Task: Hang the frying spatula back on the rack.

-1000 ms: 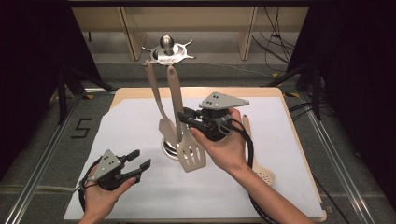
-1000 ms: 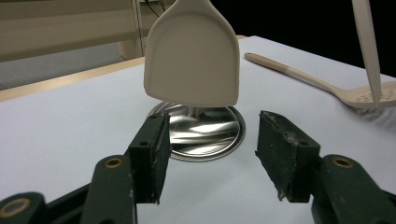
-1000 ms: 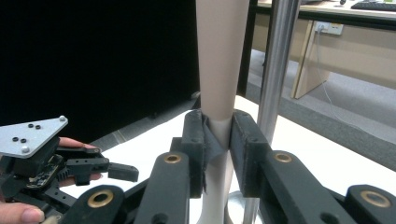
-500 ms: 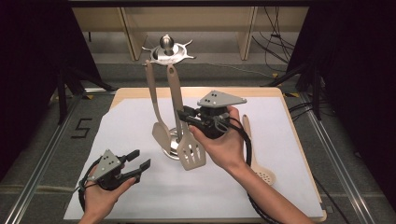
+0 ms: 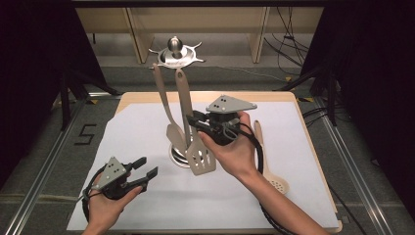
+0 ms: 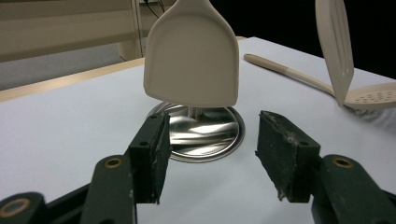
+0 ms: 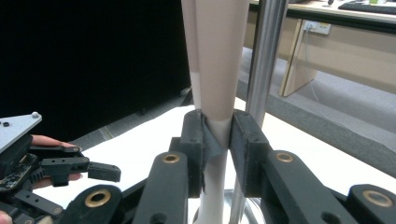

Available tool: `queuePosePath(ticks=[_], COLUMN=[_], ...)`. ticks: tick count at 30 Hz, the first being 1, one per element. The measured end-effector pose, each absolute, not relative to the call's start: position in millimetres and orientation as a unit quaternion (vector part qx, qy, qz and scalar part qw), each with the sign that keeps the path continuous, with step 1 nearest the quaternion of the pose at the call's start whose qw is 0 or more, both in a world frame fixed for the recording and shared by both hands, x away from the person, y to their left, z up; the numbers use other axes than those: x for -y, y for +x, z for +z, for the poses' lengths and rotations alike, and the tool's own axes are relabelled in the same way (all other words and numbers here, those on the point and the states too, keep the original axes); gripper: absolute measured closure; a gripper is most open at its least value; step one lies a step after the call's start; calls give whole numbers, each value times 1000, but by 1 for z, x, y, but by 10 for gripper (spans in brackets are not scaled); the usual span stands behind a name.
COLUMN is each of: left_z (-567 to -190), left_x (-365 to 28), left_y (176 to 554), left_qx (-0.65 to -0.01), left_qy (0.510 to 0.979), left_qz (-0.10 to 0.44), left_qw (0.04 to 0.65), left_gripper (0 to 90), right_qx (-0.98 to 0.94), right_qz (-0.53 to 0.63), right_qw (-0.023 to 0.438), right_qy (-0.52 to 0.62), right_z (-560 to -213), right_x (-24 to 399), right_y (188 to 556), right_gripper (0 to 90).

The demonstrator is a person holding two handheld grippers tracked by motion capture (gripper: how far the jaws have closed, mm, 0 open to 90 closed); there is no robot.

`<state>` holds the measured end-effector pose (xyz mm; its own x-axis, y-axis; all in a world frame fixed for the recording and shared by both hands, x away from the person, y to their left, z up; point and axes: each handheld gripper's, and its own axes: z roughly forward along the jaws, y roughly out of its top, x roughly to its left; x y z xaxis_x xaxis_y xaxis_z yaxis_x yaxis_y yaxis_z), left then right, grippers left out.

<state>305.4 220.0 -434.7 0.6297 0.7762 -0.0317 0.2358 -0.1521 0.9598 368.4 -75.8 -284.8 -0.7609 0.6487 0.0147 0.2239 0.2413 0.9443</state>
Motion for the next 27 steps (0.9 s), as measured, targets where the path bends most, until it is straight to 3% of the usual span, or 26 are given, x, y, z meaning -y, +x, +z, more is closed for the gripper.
queuePosePath(ticks=[12,26,27], left_z=[-435,-431,-431], left_x=[-219,-223,-223], left_y=[305,303,303], left_qx=[-354,-355,-355], left_qy=[717,696,696], left_qz=[248,270,272], left_qw=[548,562,561], left_gripper=[439,476,480], right_qx=[-748,-747,-748], right_qz=[561,553,551], right_qw=[204,209,224], right_qy=[288,305,295], right_z=[-286,-304,-305], right_x=[90,124,127], right_y=[361,355,357], right_gripper=[677,771,785])
